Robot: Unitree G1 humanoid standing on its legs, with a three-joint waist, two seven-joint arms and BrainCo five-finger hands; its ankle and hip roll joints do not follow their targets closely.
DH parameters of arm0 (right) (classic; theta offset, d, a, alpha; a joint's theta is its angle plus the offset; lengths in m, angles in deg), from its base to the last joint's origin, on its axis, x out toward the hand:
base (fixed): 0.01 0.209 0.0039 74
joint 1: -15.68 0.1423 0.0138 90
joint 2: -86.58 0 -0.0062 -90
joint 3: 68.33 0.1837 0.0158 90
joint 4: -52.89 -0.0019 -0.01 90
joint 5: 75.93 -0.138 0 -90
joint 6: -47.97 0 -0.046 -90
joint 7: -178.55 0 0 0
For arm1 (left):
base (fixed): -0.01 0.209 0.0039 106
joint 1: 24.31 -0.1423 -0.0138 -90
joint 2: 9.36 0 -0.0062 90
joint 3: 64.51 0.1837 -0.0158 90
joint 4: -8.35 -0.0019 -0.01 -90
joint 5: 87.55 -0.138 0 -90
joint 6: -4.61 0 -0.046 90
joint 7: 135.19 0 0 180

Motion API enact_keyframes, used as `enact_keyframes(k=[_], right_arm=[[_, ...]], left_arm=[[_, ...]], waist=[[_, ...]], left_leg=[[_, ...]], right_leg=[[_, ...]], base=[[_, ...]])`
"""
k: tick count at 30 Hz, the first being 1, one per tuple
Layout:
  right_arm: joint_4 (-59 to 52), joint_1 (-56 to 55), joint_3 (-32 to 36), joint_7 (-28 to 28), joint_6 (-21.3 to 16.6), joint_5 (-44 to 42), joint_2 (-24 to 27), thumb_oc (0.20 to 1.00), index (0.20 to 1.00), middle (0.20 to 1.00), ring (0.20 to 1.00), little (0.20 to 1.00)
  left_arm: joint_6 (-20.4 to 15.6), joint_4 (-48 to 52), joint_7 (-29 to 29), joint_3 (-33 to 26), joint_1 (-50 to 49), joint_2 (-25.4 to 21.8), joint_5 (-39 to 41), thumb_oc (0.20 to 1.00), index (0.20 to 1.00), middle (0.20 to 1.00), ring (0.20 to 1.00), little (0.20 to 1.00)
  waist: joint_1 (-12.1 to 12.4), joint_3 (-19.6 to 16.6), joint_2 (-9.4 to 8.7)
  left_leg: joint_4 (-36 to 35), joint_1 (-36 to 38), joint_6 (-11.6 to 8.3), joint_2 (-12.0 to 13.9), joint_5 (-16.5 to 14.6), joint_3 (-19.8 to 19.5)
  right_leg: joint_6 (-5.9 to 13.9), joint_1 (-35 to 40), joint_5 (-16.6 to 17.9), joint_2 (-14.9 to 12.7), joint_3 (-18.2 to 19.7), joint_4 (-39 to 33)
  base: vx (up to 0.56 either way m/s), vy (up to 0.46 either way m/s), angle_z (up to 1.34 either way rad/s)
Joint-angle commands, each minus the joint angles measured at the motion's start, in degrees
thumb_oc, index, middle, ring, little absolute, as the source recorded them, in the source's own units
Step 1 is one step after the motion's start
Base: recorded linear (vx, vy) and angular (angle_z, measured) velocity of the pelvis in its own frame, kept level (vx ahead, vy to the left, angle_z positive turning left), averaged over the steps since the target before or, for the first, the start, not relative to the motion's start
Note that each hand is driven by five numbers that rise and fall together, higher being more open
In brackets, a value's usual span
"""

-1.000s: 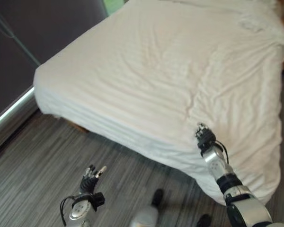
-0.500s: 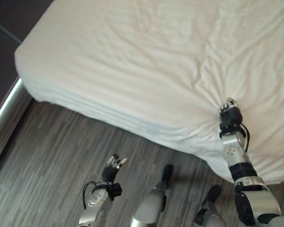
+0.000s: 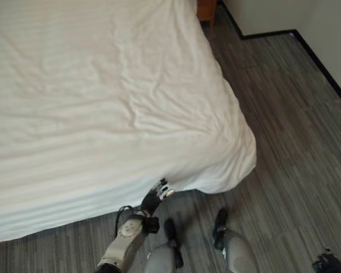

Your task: Making the bed.

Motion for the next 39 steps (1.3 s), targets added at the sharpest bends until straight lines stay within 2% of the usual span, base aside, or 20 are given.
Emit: enact_keyframes(k=[1, 2, 5, 8, 11, 15, 17, 18, 20, 21, 23, 26, 27, 28, 29, 32, 36, 37, 38, 39], right_arm=[[-4.69, 5.57, -4.82, 2.63, 0.19, 11.51, 1.53, 1.000, 1.000, 1.000, 1.000, 1.000], [-7.80, 6.95, -9.97, 3.04, 0.96, 17.94, 1.53, 1.000, 1.000, 1.000, 1.000, 1.000], [-11.12, 8.05, -14.21, 3.32, 1.74, 21.95, 0.70, 1.000, 1.000, 1.000, 1.000, 1.000], [-16.72, 6.78, -18.17, 3.61, 1.77, 27.48, 1.55, 1.000, 1.000, 1.000, 1.000, 1.000], [-23.48, 5.27, -22.76, 0.58, 0.85, 43.65, 7.26, 1.000, 1.000, 1.000, 1.000, 1.000], [-33.15, 3.45, -24.09, -0.67, 1.89, 52.04, 11.17, 1.000, 1.000, 1.000, 1.000, 1.000], [-36.14, 4.90, -24.20, -1.99, 3.35, 55.79, 12.18, 1.000, 1.000, 1.000, 1.000, 1.000], [-37.88, 5.69, -23.60, -2.68, 4.33, 56.87, 12.30, 1.000, 1.000, 1.000, 1.000, 1.000], [-38.95, 7.44, -23.54, -3.24, 4.44, 56.17, 11.55, 1.000, 1.000, 1.000, 1.000, 1.000], [-39.41, 8.70, -24.52, -2.54, 4.38, 56.22, 11.35, 1.000, 1.000, 1.000, 1.000, 1.000], [-39.71, 9.17, -24.92, -2.21, 4.47, 55.99, 11.45, 1.000, 1.000, 1.000, 1.000, 1.000], [-44.39, 6.35, -24.17, -0.73, 3.90, 55.02, 12.90, 1.000, 1.000, 1.000, 1.000, 1.000], [-45.25, 6.70, -24.34, -0.76, 3.79, 54.24, 12.39, 1.000, 1.000, 1.000, 1.000, 1.000], [-46.17, 6.24, -24.93, -0.03, 3.12, 52.03, 11.17, 1.000, 1.000, 1.000, 1.000, 1.000], [-46.18, 6.21, -24.91, -0.01, 3.11, 52.00, 11.16, 1.000, 1.000, 1.000, 1.000, 1.000], [-46.12, 4.53, -25.01, 0.55, 2.51, 49.66, 10.21, 1.000, 1.000, 1.000, 1.000, 1.000], [-46.43, 2.90, -24.84, 1.22, 3.15, 50.02, 9.33, 1.000, 1.000, 1.000, 1.000, 1.000], [-45.03, 3.21, -25.57, 1.30, 3.54, 50.20, 7.39, 1.000, 1.000, 1.000, 1.000, 1.000], [-44.95, 3.27, -25.63, 1.28, 3.52, 50.23, 7.20, 1.000, 1.000, 1.000, 1.000, 1.000], [-45.03, 2.88, -25.97, 1.56, 3.69, 50.21, 5.79, 1.000, 1.000, 1.000, 1.000, 1.000]], left_arm=[[-0.49, 6.83, 5.95, 1.43, -1.13, -0.08, 2.77, 1.000, 1.000, 1.000, 1.000, 1.000], [-0.14, 8.37, 7.30, 2.35, -1.77, -0.83, 3.13, 1.000, 1.000, 1.000, 1.000, 1.000], [-0.24, 8.48, 7.72, 3.27, -1.57, -0.76, 1.78, 1.000, 1.000, 1.000, 1.000, 1.000], [-2.77, 10.95, 4.02, 2.26, -0.95, -1.51, -5.06, 1.000, 1.000, 1.000, 1.000, 1.000], [-5.42, 12.64, -3.03, 0.39, 0.30, -3.30, -22.34, 1.000, 1.000, 1.000, 1.000, 1.000], [-4.41, 6.27, -11.56, -1.29, 4.86, 1.48, -30.95, 1.000, 1.000, 1.000, 1.000, 1.000], [-4.12, 3.13, -14.08, -2.69, 7.66, 3.56, -29.06, 1.000, 1.000, 1.000, 1.000, 1.000], [-4.26, 2.29, -15.66, -2.92, 8.57, 4.15, -28.10, 1.000, 1.000, 1.000, 1.000, 1.000], [-4.96, 2.29, -17.89, -4.37, 8.63, 4.99, -25.64, 1.000, 1.000, 1.000, 1.000, 1.000], [-5.50, 2.68, -17.93, -4.35, 8.31, 5.57, -24.34, 1.000, 1.000, 1.000, 1.000, 1.000], [-5.60, 2.70, -17.26, -4.07, 8.31, 5.89, -23.01, 1.000, 1.000, 1.000, 1.000, 1.000], [-4.75, 1.48, -17.53, -3.33, 9.57, 7.23, -21.03, 1.000, 1.000, 1.000, 1.000, 1.000], [-4.26, 1.02, -17.68, -2.92, 9.81, 7.28, -21.93, 1.000, 1.000, 1.000, 1.000, 1.000], [-3.51, 1.10, -18.05, -3.20, 9.96, 7.68, -22.37, 1.000, 1.000, 1.000, 1.000, 1.000], [-3.49, 1.09, -18.06, -3.17, 9.96, 7.68, -22.38, 1.000, 1.000, 1.000, 1.000, 1.000], [-2.80, 0.41, -18.37, -3.19, 11.12, 8.69, -22.77, 1.000, 1.000, 1.000, 1.000, 1.000], [-2.77, 1.14, -18.94, -4.17, 10.73, 8.35, -22.21, 1.000, 1.000, 1.000, 1.000, 1.000], [-2.49, 1.24, -19.22, -4.43, 10.28, 7.20, -22.40, 1.000, 1.000, 1.000, 1.000, 1.000], [-2.50, 1.25, -19.22, -4.43, 10.28, 7.01, -22.38, 1.000, 1.000, 1.000, 1.000, 1.000], [-1.96, 1.15, -18.65, -4.19, 10.07, 5.81, -22.40, 1.000, 1.000, 1.000, 1.000, 1.000]], waist=[[4.04, -2.54, 0.78], [6.22, -3.85, 0.56], [7.37, -5.12, 0.59], [7.63, -6.24, 1.75], [7.09, -6.31, 2.55], [4.09, -6.46, 3.99], [3.87, -5.53, 4.00], [4.21, -4.67, 3.72], [5.56, -3.90, 2.70], [6.00, -3.74, 1.88], [5.91, -3.77, 1.39], [5.62, -3.06, 0.68], [6.41, -3.12, 0.67], [8.01, -3.23, 1.00], [8.15, -3.15, 0.86], [9.03, -3.43, 0.08], [9.74, -4.72, -1.32], [11.06, -6.03, -3.57], [11.18, -6.04, -3.96], [11.31, -6.54, -6.19]], left_leg=[[-2.48, -1.49, -3.08, -2.00, -0.49, -4.76], [-2.40, -1.17, -2.99, -1.92, -0.34, -1.87], [-2.39, -1.07, -3.12, -1.61, 0.25, 0.70], [-2.40, -1.47, -4.69, 0.08, 2.41, 1.20], [-2.40, -1.45, -6.77, 2.21, 4.98, 1.27], [-2.09, -1.07, -9.36, 5.32, 8.05, 0.47], [2.96, -2.37, -8.88, 5.52, 7.52, -3.40], [5.68, -3.42, -8.57, 3.82, 5.31, -9.76], [8.40, -3.95, -7.10, -2.87, -0.32, -22.24], [11.39, -4.43, -6.17, -6.22, -3.52, -24.95], [13.02, -5.19, -5.23, -6.44, -4.44, -23.12], [15.21, -10.36, -4.40, -6.64, -2.43, -19.10], [13.05, -12.31, -4.27, -7.66, -0.96, -18.70], [7.82, -14.91, -4.36, -8.53, 3.05, -18.96], [7.28, -14.49, -4.38, -8.64, 3.27, -18.80], [-1.25, -17.77, -5.17, -6.32, 7.18, -13.76], [-1.65, -17.85, -4.52, -4.47, 8.43, -11.22], [-1.45, -16.91, -3.18, -4.90, 9.86, -12.08], [-1.46, -16.87, -3.11, -5.11, 9.77, -11.85], [-1.65, -14.40, -1.23, -7.30, 8.05, -12.23]], right_leg=[[5.83, 11.51, 0.17, -5.77, -2.30, -6.92], [6.62, 14.58, 2.75, -7.57, -4.90, -9.58], [7.18, 16.34, 4.20, -7.33, -5.10, -13.48], [6.09, 17.62, 0.80, -3.37, -2.38, -19.82], [4.72, 18.62, -1.00, -0.59, -2.00, -23.67], [2.99, 20.55, -2.61, 3.90, 0.43, -28.21], [1.46, 19.91, -3.21, 5.34, 1.38, -28.64], [0.97, 19.46, -3.46, 5.51, 2.90, -28.33], [0.44, 18.20, -2.98, 6.00, 8.15, -28.56], [0.25, 17.80, -2.87, 6.43, 11.22, -28.80], [0.14, 17.83, -2.49, 6.42, 12.18, -29.21], [-0.43, 19.18, -4.32, 7.60, 13.08, -29.39], [-0.19, 20.16, -4.96, 8.41, 13.11, -29.69], [-0.12, 22.38, -6.29, 10.65, 14.53, -29.96], [-0.12, 22.48, -6.39, 10.50, 14.65, -29.94], [0.58, 26.23, -9.26, 11.48, 14.79, -29.73], [1.62, 28.84, -10.92, 11.00, 15.10, -29.05], [3.05, 29.73, -10.70, 9.43, 15.22, -25.87], [3.19, 29.56, -10.95, 9.08, 15.31, -25.56], [5.56, 27.19, -5.69, 6.16, 16.53, -16.68]], base=[[-0.05, -0.087, -1.12], [-0.05, -0.108, -1.46], [-0.05, -0.084, -1.24], [-0.05, -0.236, -0.56], [-0.06, -0.267, -0.84], [-0.06, -0.265, -0.21], [-0.08, -0.231, -0.65], [-0.05, -0.181, -0.74], [0.03, -0.203, -1.25], [0.07, -0.194, -2.17], [0.08, -0.099, -2.15], [0.22, -0.115, -1.31], [0.43, -0.085, 0.06], [0.36, -0.063, 0.40], [0.41, -0.052, 0.30], [0.41, -0.004, -0.52], [0.44, 0.089, -0.02], [0.43, 0.091, -0.44], [0.72, 0.201, -0.36], [0.57, 0.241, -0.37]])
